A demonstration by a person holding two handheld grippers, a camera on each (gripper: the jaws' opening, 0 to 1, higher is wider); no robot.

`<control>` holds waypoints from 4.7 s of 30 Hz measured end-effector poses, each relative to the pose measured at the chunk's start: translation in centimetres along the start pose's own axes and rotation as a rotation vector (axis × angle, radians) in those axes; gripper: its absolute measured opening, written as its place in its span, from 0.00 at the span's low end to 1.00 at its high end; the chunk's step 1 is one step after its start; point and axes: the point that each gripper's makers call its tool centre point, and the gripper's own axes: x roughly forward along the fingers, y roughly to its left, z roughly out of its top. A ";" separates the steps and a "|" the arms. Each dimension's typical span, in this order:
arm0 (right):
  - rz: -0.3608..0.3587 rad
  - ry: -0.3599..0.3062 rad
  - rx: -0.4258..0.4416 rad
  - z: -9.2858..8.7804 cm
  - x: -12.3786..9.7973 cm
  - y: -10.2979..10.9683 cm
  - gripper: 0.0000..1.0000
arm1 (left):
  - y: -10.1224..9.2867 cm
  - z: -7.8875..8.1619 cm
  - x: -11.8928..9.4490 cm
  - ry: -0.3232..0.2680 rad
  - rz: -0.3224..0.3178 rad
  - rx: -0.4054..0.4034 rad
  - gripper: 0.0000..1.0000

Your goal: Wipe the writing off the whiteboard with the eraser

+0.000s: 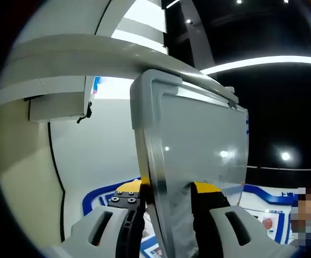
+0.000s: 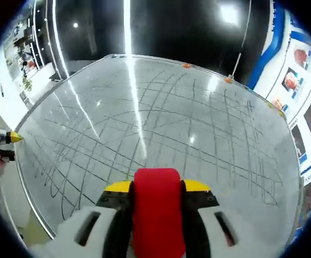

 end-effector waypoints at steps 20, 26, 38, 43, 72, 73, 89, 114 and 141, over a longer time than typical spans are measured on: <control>0.006 -0.022 0.014 -1.4 -1.1 -7.4 0.29 | 0.3 0.0 0.0 0.021 0.005 -0.001 0.36; -0.147 -0.021 0.251 -4.1 -2.5 -15.7 0.29 | 0.4 0.1 0.0 0.013 0.005 0.001 0.36; -0.283 -0.002 0.451 -10.9 -6.3 -25.2 0.29 | 0.3 -0.2 0.0 0.015 0.004 0.002 0.36; -0.342 -0.004 0.526 -13.0 -7.8 -26.5 0.29 | 0.0 -0.4 0.0 0.016 0.007 0.002 0.37; -0.379 -0.030 0.626 -10.1 -6.2 -27.5 0.29 | -0.1 -0.5 0.0 0.019 0.015 -0.002 0.37; -0.382 -0.021 0.621 -10.2 -6.2 -27.8 0.29 | -0.1 -0.5 0.0 0.020 0.014 -0.002 0.37; -0.376 0.005 0.537 -7.8 -4.5 -24.1 0.29 | 0.1 0.0 0.0 0.000 0.007 -0.005 0.37; -0.068 -0.075 0.141 2.3 1.9 -3.9 0.30 | 0.1 0.0 -0.1 -0.005 0.015 -0.005 0.37; -0.150 -0.121 0.198 -1.9 -0.7 -15.0 0.30 | 0.0 -0.3 -0.1 0.015 0.014 -0.012 0.37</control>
